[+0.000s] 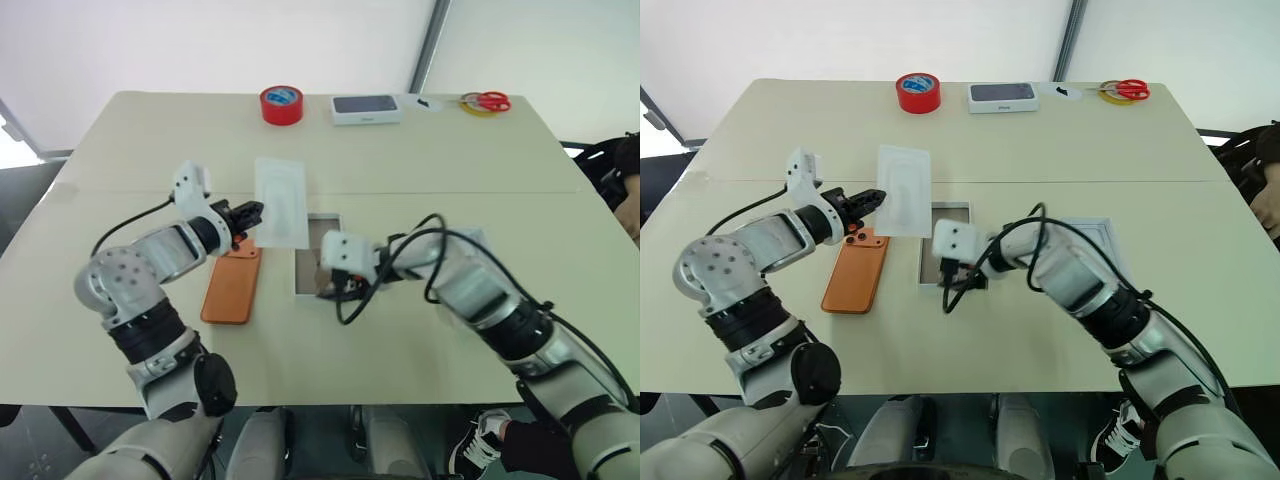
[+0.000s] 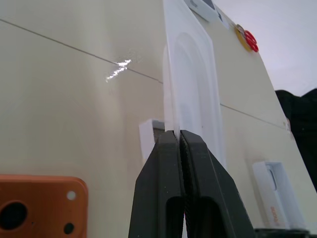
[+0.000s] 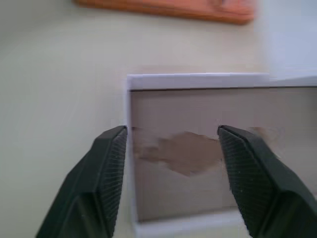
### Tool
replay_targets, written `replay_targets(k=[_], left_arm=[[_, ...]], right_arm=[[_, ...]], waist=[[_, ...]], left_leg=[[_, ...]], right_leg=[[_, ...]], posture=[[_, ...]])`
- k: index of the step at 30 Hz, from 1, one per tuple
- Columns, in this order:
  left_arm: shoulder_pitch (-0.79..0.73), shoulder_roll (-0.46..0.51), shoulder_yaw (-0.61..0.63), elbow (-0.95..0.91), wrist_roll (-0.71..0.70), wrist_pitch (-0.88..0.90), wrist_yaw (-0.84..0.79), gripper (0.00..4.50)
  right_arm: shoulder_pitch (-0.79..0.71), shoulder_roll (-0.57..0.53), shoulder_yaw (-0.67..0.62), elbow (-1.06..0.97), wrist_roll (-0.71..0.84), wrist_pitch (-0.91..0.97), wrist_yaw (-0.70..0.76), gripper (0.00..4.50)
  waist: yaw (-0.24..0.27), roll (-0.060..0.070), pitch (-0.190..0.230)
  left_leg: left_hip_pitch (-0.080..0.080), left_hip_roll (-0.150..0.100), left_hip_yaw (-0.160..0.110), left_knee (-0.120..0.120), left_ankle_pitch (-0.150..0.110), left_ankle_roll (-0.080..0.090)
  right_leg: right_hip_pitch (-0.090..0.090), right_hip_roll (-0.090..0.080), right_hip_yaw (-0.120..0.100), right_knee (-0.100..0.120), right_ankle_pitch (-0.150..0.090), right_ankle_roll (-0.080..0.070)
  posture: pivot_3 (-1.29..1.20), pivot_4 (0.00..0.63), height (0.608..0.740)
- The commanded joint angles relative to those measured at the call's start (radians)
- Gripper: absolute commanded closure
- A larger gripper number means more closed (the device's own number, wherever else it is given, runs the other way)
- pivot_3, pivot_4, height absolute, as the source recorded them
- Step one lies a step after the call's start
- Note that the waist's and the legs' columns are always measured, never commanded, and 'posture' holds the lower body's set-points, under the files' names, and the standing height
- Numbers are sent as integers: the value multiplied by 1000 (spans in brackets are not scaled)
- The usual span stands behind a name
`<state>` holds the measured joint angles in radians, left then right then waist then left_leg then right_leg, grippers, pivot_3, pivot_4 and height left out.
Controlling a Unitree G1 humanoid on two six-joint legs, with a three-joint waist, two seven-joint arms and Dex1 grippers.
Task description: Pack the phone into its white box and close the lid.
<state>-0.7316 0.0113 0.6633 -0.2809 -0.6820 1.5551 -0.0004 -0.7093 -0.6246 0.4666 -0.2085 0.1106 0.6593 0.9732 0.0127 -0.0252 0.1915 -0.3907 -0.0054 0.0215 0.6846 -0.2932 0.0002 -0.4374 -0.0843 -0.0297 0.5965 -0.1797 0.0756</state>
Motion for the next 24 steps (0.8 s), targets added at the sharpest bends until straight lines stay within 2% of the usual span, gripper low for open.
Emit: replay_targets(k=[1,4,9,21,24], left_arm=[[21,-68,-2,-82,-1,39,27,4500],[50,-129,-30,-99,29,46,55,4500],[83,-178,-69,-107,71,43,75,4500],[125,-182,-132,-125,108,58,55,4500],[131,-195,-133,-128,98,59,49,3572]], right_arm=[[70,-68,-161,-77,69,-44,29,1720],[145,-114,-268,-77,112,-74,35,1720],[187,-137,-329,-40,105,-88,5,1720],[181,-117,-334,1,98,-109,-20,1720],[178,-112,-328,13,94,-118,-23,1664]], waist=[[-1,0,0],[0,0,0],[-6,0,0],[0,0,0],[0,0,0]], left_leg=[[0,0,0,0,0,0],[0,0,0,0,0,0],[1,0,0,0,0,0],[1,0,0,0,0,0],[1,0,0,0,0,0]], right_leg=[[0,0,0,0,0,0],[0,0,0,0,0,0],[0,3,0,0,0,0],[1,2,0,-1,-1,0],[1,2,0,-1,-1,0]], posture=[[0,150,732],[0,150,732],[0,150,732],[0,150,732],[0,150,732]])
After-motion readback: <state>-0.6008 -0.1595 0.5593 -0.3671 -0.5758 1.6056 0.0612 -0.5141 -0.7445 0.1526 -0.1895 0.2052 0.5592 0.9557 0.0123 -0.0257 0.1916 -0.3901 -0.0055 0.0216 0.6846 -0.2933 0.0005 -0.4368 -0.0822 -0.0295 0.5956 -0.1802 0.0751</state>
